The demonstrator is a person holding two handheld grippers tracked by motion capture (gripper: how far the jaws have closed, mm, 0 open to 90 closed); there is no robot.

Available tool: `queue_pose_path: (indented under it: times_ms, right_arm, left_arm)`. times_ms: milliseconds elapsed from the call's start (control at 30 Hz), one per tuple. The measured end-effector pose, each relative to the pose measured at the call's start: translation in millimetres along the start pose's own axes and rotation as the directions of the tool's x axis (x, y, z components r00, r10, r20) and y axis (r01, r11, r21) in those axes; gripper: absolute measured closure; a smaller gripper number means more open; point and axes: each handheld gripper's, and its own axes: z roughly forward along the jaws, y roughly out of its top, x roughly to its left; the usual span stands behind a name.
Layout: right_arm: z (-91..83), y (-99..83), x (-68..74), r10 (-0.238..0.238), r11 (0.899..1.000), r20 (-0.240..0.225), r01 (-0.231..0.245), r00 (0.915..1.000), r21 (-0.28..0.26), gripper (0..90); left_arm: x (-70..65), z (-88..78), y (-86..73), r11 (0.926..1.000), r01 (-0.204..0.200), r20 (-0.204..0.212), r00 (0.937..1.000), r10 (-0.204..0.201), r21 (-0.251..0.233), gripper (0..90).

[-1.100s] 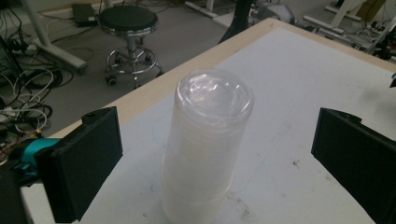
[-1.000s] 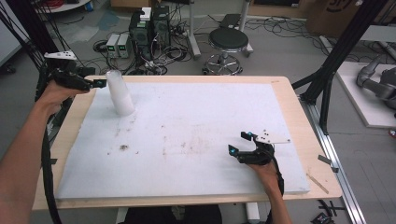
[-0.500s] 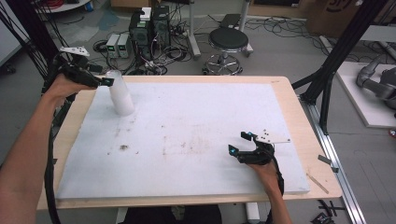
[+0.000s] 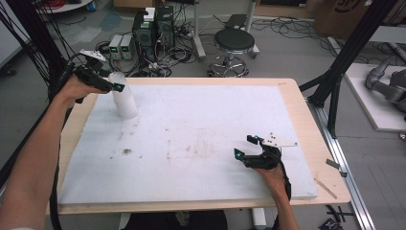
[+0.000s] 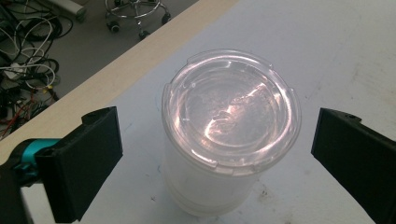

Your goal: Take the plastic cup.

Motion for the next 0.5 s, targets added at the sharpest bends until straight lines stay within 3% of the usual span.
queue_pose_path:
  times_ms: [200,300,500]
  right_arm:
    - [-0.1,0.0,0.1,0.0,1.0,0.001,0.0,1.0,0.0,16.9]
    - [-0.1,-0.1,0.4,0.0,1.0,0.001,0.0,1.0,0.0,16.9]
    - [0.0,-0.1,0.4,-0.002,1.0,0.004,0.002,1.0,0.001,16.9]
  left_arm:
    - [-1.5,6.3,0.5,0.9993,0.02,-0.027,0.9995,-0.019,0.03,2.0]
    - [-1.9,6.7,0.4,0.9993,0.02,-0.015,0.9997,-0.019,0.033,10.1]
    - [-2.8,9.6,0.5,0.9985,0.019,-0.019,0.9997,-0.018,0.052,11.0]
